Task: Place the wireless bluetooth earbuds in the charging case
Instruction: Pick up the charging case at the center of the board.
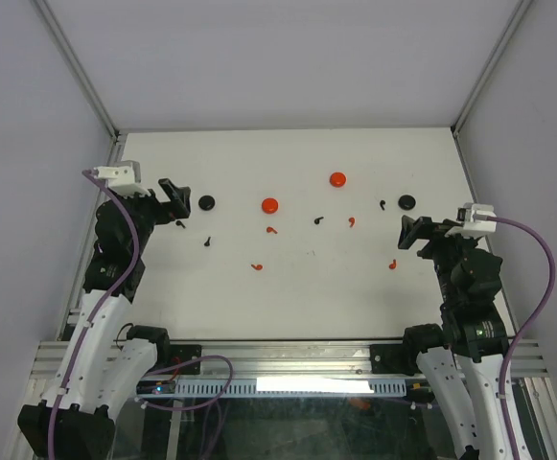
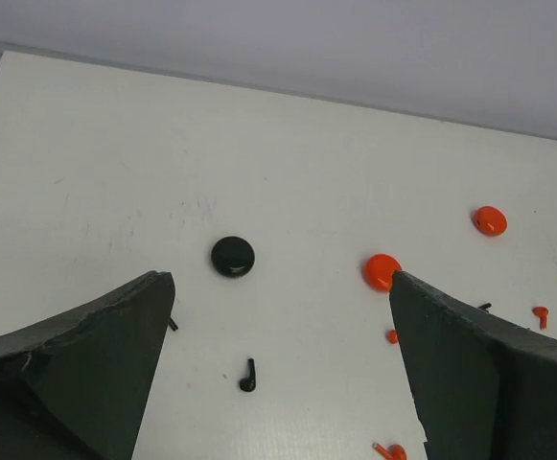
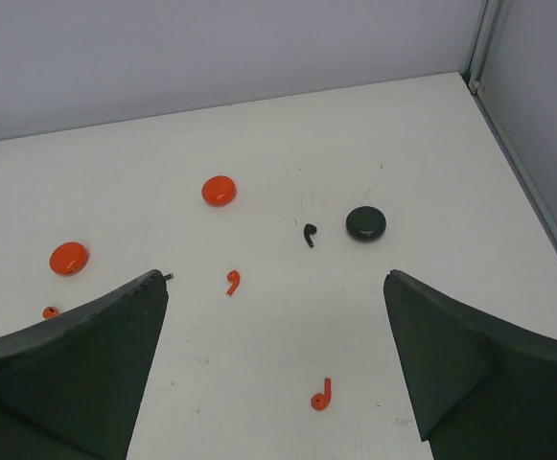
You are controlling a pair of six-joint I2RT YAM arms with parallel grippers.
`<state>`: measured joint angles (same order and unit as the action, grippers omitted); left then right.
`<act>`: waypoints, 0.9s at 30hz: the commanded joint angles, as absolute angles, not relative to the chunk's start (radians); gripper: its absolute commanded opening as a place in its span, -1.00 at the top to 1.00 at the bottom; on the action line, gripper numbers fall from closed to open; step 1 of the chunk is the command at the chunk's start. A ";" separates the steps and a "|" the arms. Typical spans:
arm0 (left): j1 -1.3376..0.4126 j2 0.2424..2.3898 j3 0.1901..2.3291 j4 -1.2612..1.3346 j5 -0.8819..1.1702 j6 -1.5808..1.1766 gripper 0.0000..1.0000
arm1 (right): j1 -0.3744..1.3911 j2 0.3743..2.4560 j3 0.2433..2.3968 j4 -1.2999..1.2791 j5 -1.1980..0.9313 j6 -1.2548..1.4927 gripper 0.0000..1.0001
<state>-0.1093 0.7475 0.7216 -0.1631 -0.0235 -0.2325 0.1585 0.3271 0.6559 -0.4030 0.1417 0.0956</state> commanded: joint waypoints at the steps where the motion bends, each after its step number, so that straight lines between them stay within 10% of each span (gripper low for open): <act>1: -0.101 0.777 0.744 -0.117 0.024 -0.241 -0.98 | 0.149 0.329 0.674 -0.371 0.138 0.095 -0.98; 27: -0.100 1.634 1.284 -0.479 0.057 -0.288 -0.98 | 0.149 0.291 0.620 -0.342 0.067 0.080 -0.99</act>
